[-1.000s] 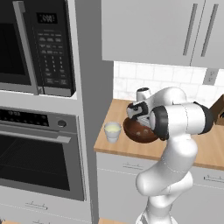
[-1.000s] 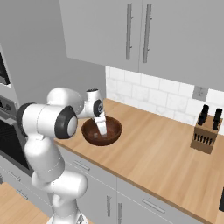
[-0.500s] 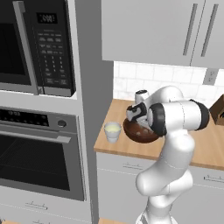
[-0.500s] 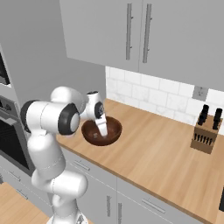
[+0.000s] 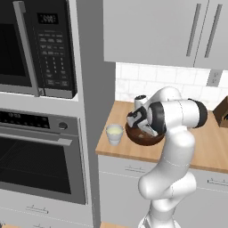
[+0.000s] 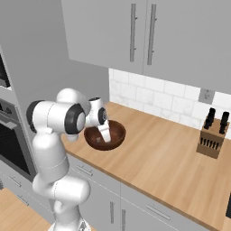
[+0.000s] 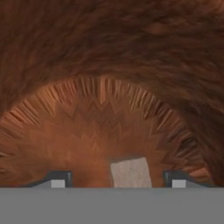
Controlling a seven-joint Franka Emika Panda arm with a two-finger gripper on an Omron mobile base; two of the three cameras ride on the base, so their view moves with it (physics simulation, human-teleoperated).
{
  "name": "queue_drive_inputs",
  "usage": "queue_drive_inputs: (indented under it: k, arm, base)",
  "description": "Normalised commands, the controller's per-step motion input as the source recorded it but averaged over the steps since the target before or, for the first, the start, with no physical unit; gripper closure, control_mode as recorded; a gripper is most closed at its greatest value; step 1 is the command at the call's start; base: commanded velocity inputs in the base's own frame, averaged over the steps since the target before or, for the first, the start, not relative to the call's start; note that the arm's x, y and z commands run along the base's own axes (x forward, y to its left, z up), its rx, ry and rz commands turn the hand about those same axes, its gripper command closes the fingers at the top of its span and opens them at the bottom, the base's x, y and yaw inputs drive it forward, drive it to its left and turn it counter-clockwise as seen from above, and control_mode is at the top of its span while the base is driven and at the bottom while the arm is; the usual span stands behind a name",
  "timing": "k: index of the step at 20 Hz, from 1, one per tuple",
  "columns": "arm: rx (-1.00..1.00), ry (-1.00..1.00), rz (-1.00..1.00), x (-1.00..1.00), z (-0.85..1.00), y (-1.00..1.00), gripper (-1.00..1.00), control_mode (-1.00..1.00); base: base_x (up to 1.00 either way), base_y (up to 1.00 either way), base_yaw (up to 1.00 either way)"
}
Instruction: Grab a lemon wedge from the fridge and one ice cube from the ice bowl, and put them in the glass of lemonade.
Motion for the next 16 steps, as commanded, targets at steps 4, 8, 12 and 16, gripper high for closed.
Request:
queue_drive_inputs:
  k: [4,8,12,16]
  arm:
    - [0.0,0.0,0.0,0.07,-0.14,-0.05,1.0,-1.0]
    - [0.0,0.0,0.0,0.0,-0.01,-0.16,1.0,-1.0]
    - [0.01,0.0,0.0,-0.11,0.23,-0.17,1.0,-1.0]
    - [0.01,0.0,0.0,-0.2,0.74,0.02,1.0,-1.0]
  base:
    - [0.0,0.0,0.0]
    - [0.0,0.0,0.0]
    - [0.0,0.0,0.0]
    - [0.0,0.0,0.0]
